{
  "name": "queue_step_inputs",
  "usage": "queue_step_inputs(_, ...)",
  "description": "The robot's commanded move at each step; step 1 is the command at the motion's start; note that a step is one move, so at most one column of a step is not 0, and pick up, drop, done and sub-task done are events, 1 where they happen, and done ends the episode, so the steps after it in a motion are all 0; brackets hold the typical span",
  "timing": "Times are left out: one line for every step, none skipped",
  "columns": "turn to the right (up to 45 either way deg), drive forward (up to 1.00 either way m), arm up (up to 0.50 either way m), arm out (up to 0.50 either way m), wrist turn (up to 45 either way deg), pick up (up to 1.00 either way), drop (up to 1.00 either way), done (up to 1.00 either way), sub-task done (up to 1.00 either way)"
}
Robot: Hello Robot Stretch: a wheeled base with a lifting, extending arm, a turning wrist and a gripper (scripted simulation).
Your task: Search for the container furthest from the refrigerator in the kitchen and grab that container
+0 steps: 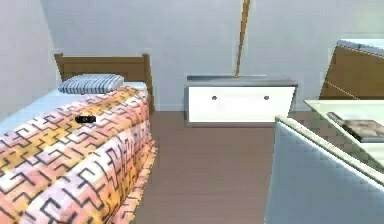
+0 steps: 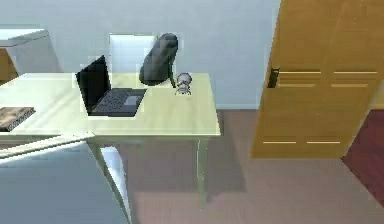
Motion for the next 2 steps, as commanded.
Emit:
queue_step_inputs(45.0, 0.00, 0.00, 0.00, 0.0, 0.00, 0.00, 0.00, 0.00)
queue_step_inputs(45.0, 0.00, 0.00, 0.00, 0.0, 0.00, 0.00, 0.00, 0.00)
